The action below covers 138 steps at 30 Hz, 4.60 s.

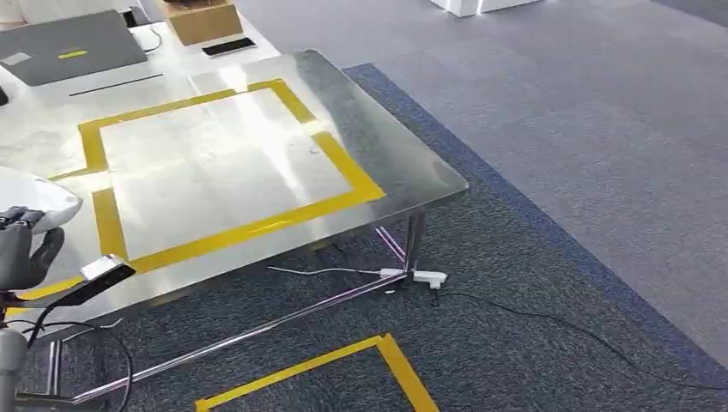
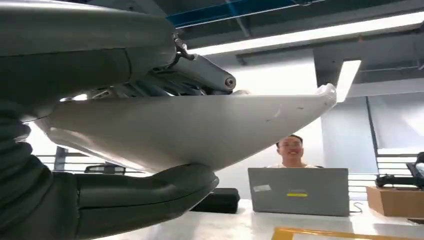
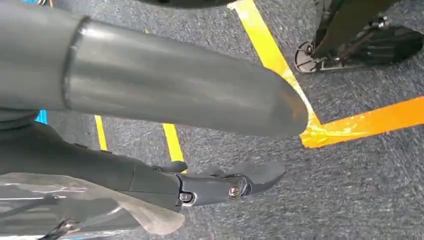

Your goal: Take the parts from the cabinet and place them on the table.

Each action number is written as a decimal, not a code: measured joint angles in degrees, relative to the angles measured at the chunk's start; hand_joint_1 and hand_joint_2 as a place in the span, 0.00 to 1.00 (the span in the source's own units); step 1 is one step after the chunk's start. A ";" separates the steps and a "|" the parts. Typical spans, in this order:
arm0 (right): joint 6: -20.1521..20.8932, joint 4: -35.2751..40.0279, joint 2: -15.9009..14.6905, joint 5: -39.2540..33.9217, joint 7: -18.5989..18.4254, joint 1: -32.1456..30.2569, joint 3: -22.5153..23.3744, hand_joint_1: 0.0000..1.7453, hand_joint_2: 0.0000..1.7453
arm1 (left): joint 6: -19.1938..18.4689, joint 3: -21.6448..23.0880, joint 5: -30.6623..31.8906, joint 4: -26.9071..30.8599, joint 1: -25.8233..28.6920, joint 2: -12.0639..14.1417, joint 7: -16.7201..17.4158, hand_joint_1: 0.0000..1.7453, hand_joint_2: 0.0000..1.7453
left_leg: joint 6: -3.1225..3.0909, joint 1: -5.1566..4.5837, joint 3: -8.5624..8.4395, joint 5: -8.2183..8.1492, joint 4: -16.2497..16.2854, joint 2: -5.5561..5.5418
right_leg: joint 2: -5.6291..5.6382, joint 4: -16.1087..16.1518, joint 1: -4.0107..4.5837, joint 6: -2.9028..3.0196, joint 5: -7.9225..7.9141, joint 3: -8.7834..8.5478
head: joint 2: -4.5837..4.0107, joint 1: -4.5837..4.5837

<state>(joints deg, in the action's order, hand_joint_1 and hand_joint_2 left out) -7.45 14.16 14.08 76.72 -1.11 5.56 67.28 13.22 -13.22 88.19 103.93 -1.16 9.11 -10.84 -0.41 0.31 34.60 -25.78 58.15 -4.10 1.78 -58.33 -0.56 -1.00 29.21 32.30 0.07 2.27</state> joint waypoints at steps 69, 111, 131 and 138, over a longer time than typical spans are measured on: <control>0.92 -0.07 -0.13 1.40 -2.34 -0.06 0.02 0.00 0.00 | 3.45 6.97 1.75 -1.29 -1.56 3.54 0.72 1.00 1.00 | -1.40 -0.71 -0.20 -0.45 0.25 1.85 | -0.87 0.21 0.08 -0.41 -0.48 0.44 | 0.00 -0.33; 3.02 -0.26 -0.13 4.20 -3.08 0.00 -1.73 0.00 0.00 | 2.60 23.69 1.77 -38.11 -28.02 11.78 0.87 1.00 1.00 | -0.38 -0.78 -0.13 -0.33 0.16 1.83 | -0.94 0.19 -0.04 -0.17 -0.46 0.40 | 0.00 -0.35; 2.99 -0.31 -0.13 4.20 -2.86 -0.17 -1.68 0.00 0.00 | -1.31 23.71 -5.49 -47.32 -27.61 14.86 -6.08 1.00 1.00 | -0.38 -0.78 -0.10 -0.33 0.16 1.85 | -0.90 0.19 -0.04 -0.16 -0.46 0.41 | 0.00 -0.35; 3.04 -0.31 -0.13 4.22 -2.84 -0.20 -1.68 0.00 0.00 | -1.14 23.71 -5.75 -47.30 -26.68 15.39 -6.14 1.00 1.00 | -0.38 -0.78 -0.10 -0.33 0.16 1.84 | -0.93 0.19 -0.04 -0.16 -0.46 0.40 | 0.00 -0.35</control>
<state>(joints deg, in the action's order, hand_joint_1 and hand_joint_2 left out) -4.42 13.86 13.94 80.94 -3.96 5.36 65.59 12.09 10.49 82.44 56.63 -27.84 24.50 -16.98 -0.79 -0.47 34.49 -26.11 58.31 -2.26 0.84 -58.13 -0.60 -1.17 28.75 32.70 0.07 1.92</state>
